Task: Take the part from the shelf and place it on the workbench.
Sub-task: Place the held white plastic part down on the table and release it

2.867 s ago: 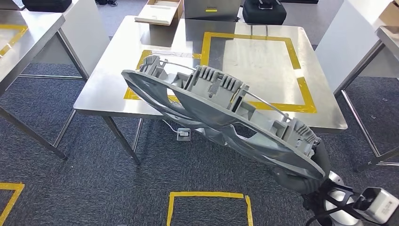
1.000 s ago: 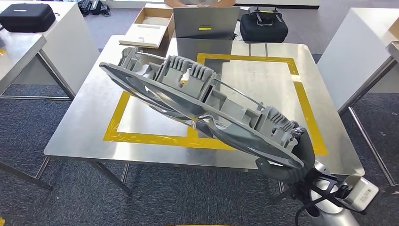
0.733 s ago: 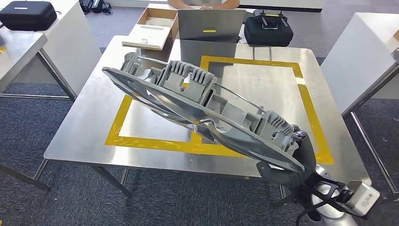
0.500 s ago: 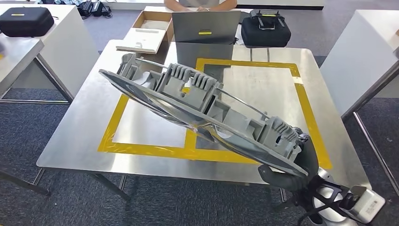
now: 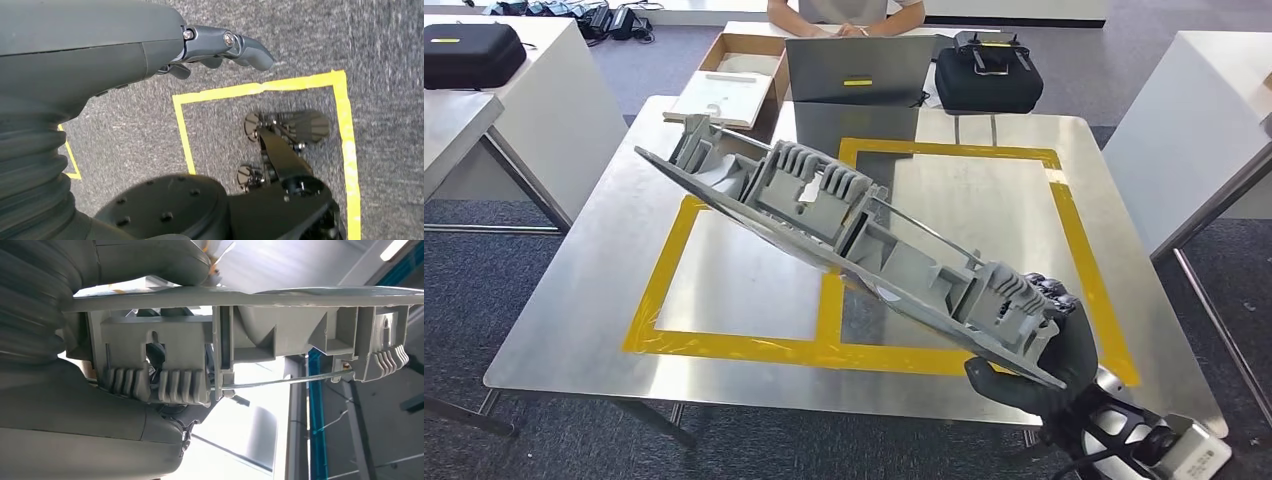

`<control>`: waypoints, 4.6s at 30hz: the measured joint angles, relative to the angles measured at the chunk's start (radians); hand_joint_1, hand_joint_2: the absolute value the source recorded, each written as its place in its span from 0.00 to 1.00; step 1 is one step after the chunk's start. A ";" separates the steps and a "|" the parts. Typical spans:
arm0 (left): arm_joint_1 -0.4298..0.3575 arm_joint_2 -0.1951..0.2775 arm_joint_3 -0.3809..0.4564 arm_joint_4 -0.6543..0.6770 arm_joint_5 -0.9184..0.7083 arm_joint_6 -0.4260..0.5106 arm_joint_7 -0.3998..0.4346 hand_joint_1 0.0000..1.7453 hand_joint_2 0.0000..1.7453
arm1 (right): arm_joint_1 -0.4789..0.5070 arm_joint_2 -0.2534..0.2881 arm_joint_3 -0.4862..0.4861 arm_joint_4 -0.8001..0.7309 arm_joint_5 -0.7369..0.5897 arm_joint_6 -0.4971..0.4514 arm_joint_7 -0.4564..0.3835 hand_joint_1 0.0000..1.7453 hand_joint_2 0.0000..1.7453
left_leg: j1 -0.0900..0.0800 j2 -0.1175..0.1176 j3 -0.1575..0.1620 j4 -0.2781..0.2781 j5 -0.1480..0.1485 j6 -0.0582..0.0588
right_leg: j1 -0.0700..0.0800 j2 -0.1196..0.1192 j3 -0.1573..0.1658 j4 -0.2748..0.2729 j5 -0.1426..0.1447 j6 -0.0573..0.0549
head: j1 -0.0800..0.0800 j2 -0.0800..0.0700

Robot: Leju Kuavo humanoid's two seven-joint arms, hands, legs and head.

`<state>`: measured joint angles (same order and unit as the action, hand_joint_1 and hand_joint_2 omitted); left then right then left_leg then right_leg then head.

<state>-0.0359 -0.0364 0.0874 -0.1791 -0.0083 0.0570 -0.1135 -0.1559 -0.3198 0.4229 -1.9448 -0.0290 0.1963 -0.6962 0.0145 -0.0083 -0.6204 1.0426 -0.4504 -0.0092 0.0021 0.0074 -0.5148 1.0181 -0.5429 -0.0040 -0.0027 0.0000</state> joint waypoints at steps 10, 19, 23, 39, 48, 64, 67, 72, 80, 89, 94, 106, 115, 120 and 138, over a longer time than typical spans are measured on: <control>0.001 -0.002 0.005 0.000 0.009 0.003 -0.009 0.00 1.00 | 0.072 0.016 -0.019 -0.043 0.321 -0.256 0.054 1.00 1.00 | -0.002 -0.003 0.003 0.000 -0.010 0.015 | -0.001 -0.003 0.013 -0.022 -0.002 0.016 | 0.002 0.000; 0.003 -0.006 0.018 0.000 0.019 0.004 -0.015 0.00 1.00 | 0.133 0.056 -0.012 -0.082 0.470 -0.357 0.102 1.00 1.00 | -0.002 -0.003 0.008 -0.003 -0.009 0.014 | 0.000 -0.003 0.016 -0.022 -0.002 0.018 | 0.001 0.000; 0.004 -0.009 0.021 0.000 0.019 0.005 -0.016 0.00 1.00 | 0.143 0.071 -0.008 -0.090 0.607 -0.416 0.192 1.00 1.00 | -0.002 -0.003 0.010 -0.005 -0.009 0.014 | 0.000 -0.003 0.017 -0.022 -0.003 0.017 | 0.001 0.000; 0.012 -0.007 0.044 0.000 0.017 -0.022 -0.027 0.00 1.00 | 0.331 0.113 -0.327 -0.042 0.811 -0.409 0.354 1.00 1.00 | -0.002 -0.005 0.011 -0.006 -0.010 0.012 | 0.000 -0.006 0.018 -0.022 -0.005 0.016 | 0.001 0.000; 0.013 -0.007 0.053 0.000 0.007 -0.027 -0.032 0.00 1.00 | 0.339 0.148 -0.452 0.042 0.884 -0.337 0.437 1.00 1.00 | -0.002 -0.005 0.013 -0.008 -0.010 0.011 | 0.000 -0.005 0.018 -0.021 -0.005 0.016 | 0.001 0.000; 0.010 -0.007 0.059 0.000 -0.020 -0.042 -0.053 0.00 1.00 | 0.123 0.150 -0.485 0.364 0.982 -0.285 0.467 1.00 1.00 | -0.002 0.000 0.018 -0.009 -0.009 0.011 | 0.000 -0.002 0.022 -0.021 -0.004 0.017 | 0.001 0.000; 0.009 -0.008 0.059 0.000 -0.024 -0.047 -0.063 0.00 1.00 | -0.010 0.135 -0.461 0.551 1.000 -0.302 0.457 1.00 1.00 | -0.002 0.001 0.020 -0.009 -0.008 0.011 | 0.000 -0.001 0.024 -0.021 -0.002 0.017 | 0.001 0.000; 0.006 -0.008 0.059 0.000 -0.036 -0.057 -0.065 0.00 1.00 | -0.241 0.126 -0.391 0.889 1.031 -0.327 0.442 1.00 1.00 | -0.002 0.001 0.021 -0.009 -0.006 0.010 | 0.000 0.000 0.025 -0.021 0.000 0.018 | 0.002 0.000; 0.003 -0.008 0.059 0.000 -0.054 -0.060 -0.081 0.00 1.00 | -0.493 0.132 -0.278 1.286 1.068 -0.353 0.412 1.00 1.00 | -0.002 0.001 0.023 -0.009 -0.005 0.010 | 0.000 -0.001 0.027 -0.021 0.000 0.018 | 0.001 0.000; -0.001 -0.008 0.059 0.000 -0.054 -0.059 -0.090 0.00 1.00 | -0.583 0.180 -0.189 1.441 1.080 -0.348 0.408 1.00 1.00 | -0.001 0.002 0.025 -0.009 -0.006 0.010 | 0.001 0.001 0.027 -0.021 0.000 0.018 | 0.002 0.000; 0.000 -0.008 0.060 0.000 -0.052 -0.059 -0.095 0.00 1.00 | -0.608 0.219 -0.154 1.475 1.078 -0.336 0.405 1.00 1.00 | -0.001 0.002 0.026 -0.009 -0.006 0.010 | 0.001 0.001 0.029 -0.021 0.000 0.018 | 0.002 0.000; 0.000 -0.008 0.071 0.000 -0.047 -0.059 -0.098 0.00 1.00 | -0.647 0.286 -0.105 1.510 1.074 -0.323 0.408 1.00 1.00 | -0.001 0.003 0.027 -0.009 -0.006 0.010 | 0.001 0.003 0.029 -0.021 0.000 0.017 | 0.001 0.000; 0.000 -0.008 0.075 0.000 -0.042 -0.066 -0.099 0.00 1.00 | -0.659 0.302 -0.088 1.520 1.061 -0.317 0.414 1.00 1.00 | -0.001 0.003 0.027 -0.009 -0.006 0.010 | 0.001 0.002 0.029 -0.021 0.000 0.017 | 0.001 0.000; 0.000 -0.008 0.075 0.000 -0.043 -0.079 -0.108 0.00 1.00 | -0.659 0.302 -0.086 1.523 1.051 -0.318 0.415 1.00 1.00 | -0.001 0.003 0.027 -0.009 -0.006 0.010 | 0.001 0.002 0.029 -0.021 0.000 0.017 | 0.002 0.000; 0.000 -0.008 0.075 0.000 -0.074 -0.089 -0.114 0.00 1.00 | -0.658 0.299 -0.084 1.529 1.023 -0.334 0.415 1.00 1.00 | -0.001 0.003 0.028 -0.009 -0.006 0.010 | 0.001 0.002 0.029 -0.021 0.000 0.017 | 0.002 0.000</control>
<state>-0.0358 -0.0446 0.1624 -0.1793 -0.0825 -0.0322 -0.2276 -0.8141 -0.0213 0.3390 -0.4153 0.9941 -0.1377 -0.2811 0.0136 -0.0050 -0.5925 1.0337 -0.4563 0.0004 0.0030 0.0098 -0.4855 0.9968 -0.5427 0.0131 -0.0011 0.0000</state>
